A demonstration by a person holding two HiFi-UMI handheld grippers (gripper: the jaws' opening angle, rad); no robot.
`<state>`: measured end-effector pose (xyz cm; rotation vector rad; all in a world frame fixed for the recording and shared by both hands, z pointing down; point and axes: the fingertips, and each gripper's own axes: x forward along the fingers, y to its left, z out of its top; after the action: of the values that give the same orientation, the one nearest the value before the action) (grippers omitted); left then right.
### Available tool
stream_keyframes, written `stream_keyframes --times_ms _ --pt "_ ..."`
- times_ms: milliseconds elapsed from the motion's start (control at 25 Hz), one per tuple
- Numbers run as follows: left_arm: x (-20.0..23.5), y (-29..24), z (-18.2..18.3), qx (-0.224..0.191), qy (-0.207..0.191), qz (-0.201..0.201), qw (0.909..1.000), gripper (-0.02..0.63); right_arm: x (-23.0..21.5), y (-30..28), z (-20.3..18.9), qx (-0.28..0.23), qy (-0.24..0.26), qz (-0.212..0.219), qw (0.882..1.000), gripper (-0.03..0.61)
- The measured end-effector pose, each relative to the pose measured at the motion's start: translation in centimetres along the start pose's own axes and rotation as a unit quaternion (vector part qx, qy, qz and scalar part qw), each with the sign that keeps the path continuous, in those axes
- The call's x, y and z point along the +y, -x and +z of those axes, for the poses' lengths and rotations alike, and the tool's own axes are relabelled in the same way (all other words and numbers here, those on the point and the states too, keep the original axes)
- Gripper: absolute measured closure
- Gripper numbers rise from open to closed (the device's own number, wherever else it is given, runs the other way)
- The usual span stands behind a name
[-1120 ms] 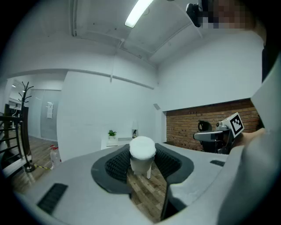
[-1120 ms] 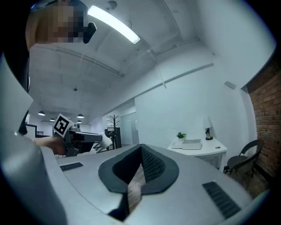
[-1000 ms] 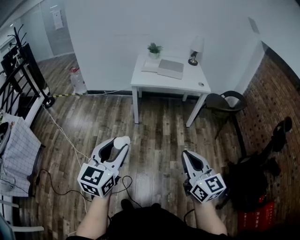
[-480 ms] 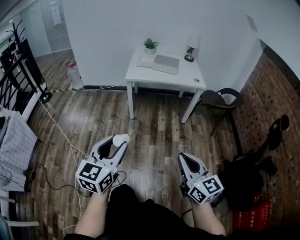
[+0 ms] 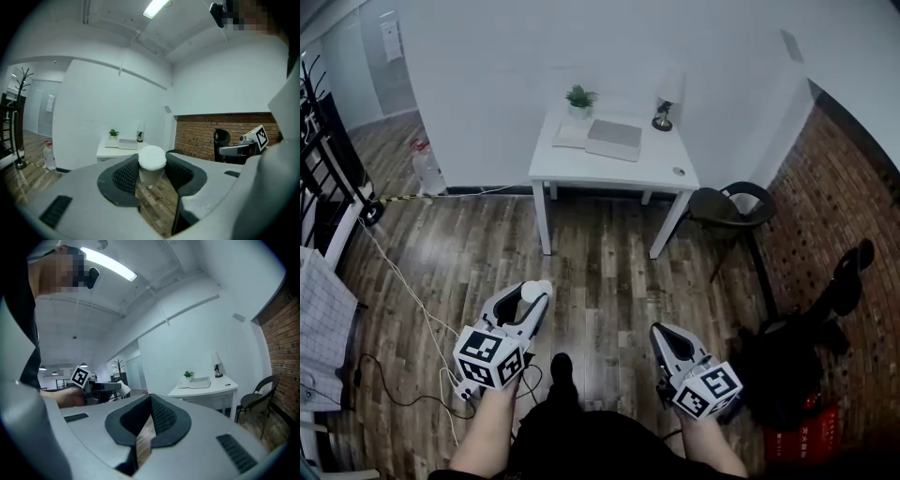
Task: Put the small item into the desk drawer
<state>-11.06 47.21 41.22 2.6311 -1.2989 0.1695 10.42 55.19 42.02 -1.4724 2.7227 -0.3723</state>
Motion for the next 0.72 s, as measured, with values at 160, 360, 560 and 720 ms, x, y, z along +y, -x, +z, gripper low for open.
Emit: stream_keyframes --times_ms 160,360,560,720 --pt "2.3 -5.5 1.3 0.009 -0.006 -0.03 0.9995 0.436 -3.5 -3.9 1.1 -0.004 -0.016 -0.016 1.0 0.575" --pt "6.9 -11.5 3.4 0.019 -0.016 -0.055 0.9982 0.436 -6.4 -11.3 2.3 0.006 -0.022 -0.015 1.0 0.575" --pt "12.4 -14.7 5.2 0.016 -0.017 -0.06 0.9979 0.436 -6.8 -18.7 3.6 0.012 -0.021 0.001 1.0 0.575" --pt "15.7 -15.3 5.9 0.013 -0.015 -0.063 0.9978 0.436 -6.9 -22.5 5.2 0.007 -0.003 0.001 1.0 0.575"
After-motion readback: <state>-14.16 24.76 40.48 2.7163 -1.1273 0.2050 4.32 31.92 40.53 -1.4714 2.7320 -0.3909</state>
